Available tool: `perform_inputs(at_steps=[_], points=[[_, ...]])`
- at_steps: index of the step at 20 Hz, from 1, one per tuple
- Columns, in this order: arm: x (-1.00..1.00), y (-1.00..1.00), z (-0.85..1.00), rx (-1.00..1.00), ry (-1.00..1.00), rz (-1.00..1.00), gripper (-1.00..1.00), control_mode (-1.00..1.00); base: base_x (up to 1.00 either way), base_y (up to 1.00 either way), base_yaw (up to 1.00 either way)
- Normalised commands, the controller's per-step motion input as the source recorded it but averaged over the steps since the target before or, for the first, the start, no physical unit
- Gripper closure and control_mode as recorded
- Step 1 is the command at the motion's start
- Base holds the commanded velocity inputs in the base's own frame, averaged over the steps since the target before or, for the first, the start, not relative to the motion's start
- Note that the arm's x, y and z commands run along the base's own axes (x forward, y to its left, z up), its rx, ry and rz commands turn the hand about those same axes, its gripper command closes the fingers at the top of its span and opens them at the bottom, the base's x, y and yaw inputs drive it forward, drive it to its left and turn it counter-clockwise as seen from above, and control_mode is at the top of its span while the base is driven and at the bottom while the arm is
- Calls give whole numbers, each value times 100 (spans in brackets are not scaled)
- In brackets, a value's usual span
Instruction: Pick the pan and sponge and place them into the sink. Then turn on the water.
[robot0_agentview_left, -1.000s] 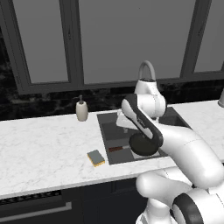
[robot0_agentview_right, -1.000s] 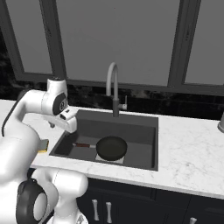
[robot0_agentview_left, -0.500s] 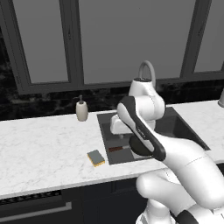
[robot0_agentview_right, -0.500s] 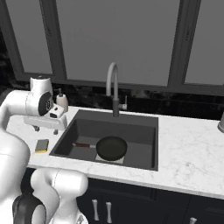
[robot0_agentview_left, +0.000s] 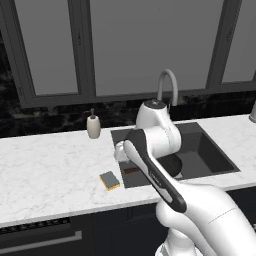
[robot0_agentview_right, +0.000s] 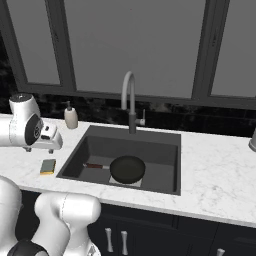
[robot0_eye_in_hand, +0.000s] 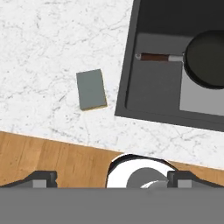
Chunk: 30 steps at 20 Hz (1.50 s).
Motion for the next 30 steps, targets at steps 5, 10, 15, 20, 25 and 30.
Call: perform_inputs(at_steps=[5,10,15,20,25,30], points=[[13,9,0,0,0,6,-100,-100,0,0,0],[15,7,-1,0,3,5,-100,-100,0,0,0],[16,16,-20,0,1,4,-100,-100,0,0,0],[15,37,-46,0,2,0,-100,-100,0,0,0],[30,17,-47,0,10,0,-100,-100,0,0,0],[27,0,-30,0,7,0,-100,-100,0,0,0]])
